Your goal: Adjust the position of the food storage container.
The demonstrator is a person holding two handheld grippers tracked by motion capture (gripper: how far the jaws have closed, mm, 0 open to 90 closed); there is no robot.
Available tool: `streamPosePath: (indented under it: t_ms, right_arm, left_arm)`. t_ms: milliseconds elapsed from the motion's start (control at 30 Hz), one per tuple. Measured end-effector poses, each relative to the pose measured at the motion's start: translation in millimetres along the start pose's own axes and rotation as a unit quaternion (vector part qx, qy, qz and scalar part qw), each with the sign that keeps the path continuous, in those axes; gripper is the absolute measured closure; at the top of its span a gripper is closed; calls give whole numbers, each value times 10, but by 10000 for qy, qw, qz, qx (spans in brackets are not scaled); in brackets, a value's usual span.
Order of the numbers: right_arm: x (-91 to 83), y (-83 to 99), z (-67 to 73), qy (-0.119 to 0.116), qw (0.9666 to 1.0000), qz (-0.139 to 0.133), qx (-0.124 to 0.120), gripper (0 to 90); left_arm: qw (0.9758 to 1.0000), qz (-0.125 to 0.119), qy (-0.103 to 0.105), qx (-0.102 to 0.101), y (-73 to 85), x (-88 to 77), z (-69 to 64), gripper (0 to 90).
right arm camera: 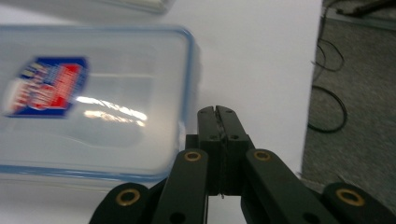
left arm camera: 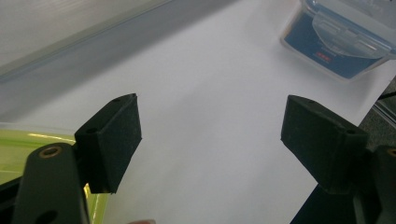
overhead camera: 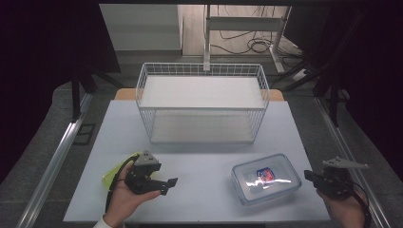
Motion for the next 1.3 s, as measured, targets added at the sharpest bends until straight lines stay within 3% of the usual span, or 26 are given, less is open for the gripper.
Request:
streamPosePath:
  t_ms: [233,500,600,833,1000,1300]
  right_arm:
    - [114,114,-46,155,9995,252,-107,892]
    - [132,202,10,27,9989,397,-228,892]
    - [136,194,56,-54,9988,401,-276,892]
    - [104,180,88,-7,9986,349,-401,894]
    - [85,204,110,-141,9985,341,-396,894]
    - [38,196,291,-292,9976,338,-526,894]
  left_arm:
    - [10000,-71,44,-24,-23,-22,-19,202]
    - [10000,5,76,47,-8,15,-66,201]
    - [10000,8,82,45,-7,19,-64,201]
    - [9999,27,108,37,1,27,-63,201]
    - [9999,24,112,29,9,24,-76,201]
    - [9999,12,110,-10,22,15,-49,201]
Point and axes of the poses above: each handheld gripper's, and its own axes: x roughly forward along the jaws, y roughly out of its underside, z roughly to its left, the point moved 6 cm from there along x, roughly forward along the jaws, and after that the axes turned 7 degrees about y, right-handed, at the moved point
